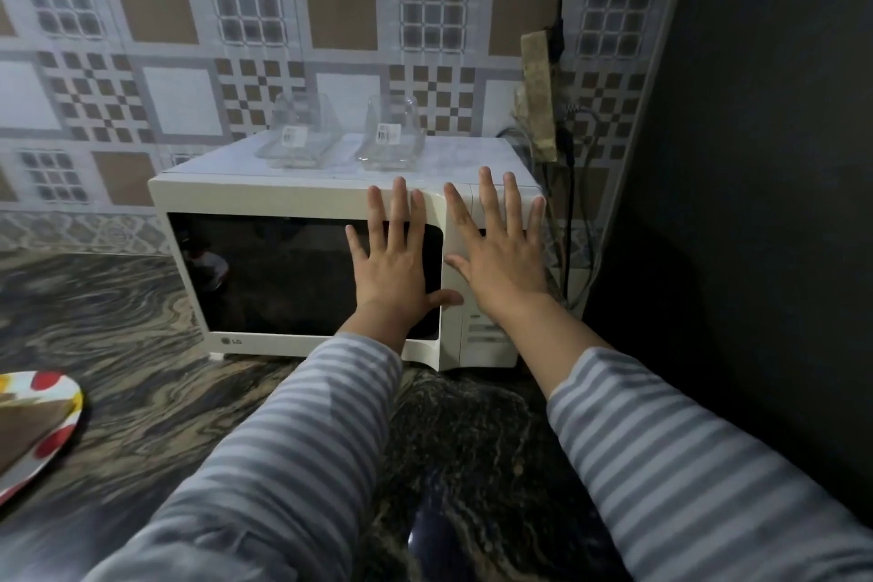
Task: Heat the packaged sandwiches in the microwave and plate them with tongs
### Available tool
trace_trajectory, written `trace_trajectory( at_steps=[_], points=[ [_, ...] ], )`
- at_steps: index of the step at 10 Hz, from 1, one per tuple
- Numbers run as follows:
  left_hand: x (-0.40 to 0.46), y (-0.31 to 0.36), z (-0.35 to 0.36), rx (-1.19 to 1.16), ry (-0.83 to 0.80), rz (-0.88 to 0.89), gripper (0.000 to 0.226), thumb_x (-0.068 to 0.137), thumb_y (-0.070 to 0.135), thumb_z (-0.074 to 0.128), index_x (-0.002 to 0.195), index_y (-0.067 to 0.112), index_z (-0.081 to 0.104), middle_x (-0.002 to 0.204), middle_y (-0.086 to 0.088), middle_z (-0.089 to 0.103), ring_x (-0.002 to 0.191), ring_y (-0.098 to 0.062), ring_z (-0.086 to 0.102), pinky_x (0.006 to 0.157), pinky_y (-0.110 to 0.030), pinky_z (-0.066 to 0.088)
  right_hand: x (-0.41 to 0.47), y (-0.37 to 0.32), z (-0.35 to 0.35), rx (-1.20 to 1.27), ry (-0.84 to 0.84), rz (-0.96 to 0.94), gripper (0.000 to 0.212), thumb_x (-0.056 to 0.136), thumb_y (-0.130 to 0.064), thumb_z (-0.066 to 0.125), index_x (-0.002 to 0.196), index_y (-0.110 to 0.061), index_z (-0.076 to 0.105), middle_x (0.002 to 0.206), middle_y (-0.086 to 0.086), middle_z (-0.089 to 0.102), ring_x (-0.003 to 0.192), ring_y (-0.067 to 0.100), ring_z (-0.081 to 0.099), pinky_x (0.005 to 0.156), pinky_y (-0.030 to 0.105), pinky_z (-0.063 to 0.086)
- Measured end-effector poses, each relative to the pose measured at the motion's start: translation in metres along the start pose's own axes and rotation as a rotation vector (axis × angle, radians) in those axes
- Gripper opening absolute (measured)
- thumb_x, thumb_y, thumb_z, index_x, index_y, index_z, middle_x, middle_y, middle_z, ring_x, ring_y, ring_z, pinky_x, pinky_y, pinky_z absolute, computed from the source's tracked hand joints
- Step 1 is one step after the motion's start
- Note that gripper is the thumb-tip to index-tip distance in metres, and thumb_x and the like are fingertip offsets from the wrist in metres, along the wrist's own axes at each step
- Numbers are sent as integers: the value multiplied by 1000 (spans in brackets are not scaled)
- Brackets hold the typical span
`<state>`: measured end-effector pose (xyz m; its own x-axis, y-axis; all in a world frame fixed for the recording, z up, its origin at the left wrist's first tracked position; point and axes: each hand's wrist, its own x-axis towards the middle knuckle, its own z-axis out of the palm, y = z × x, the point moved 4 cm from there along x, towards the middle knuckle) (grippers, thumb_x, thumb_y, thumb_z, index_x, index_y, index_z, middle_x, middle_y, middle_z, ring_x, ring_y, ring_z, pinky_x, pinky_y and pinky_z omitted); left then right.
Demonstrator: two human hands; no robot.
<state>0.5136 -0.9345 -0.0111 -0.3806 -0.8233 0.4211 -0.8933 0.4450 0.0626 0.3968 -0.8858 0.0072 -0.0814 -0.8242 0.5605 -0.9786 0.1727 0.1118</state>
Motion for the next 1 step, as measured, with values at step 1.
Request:
trace_trajectory(
  at_steps=[1],
  points=[
    [-8, -5, -11, 38, -9, 67, 129, 69, 70, 63, 144, 18, -28, 147, -4, -44, 137, -30, -36, 114, -62, 1, -1, 2, -12, 54, -134, -21, 78, 100, -43, 38, 143, -38, -27, 156, 6, -30, 142, 30, -29, 115, 58, -10]
  ],
)
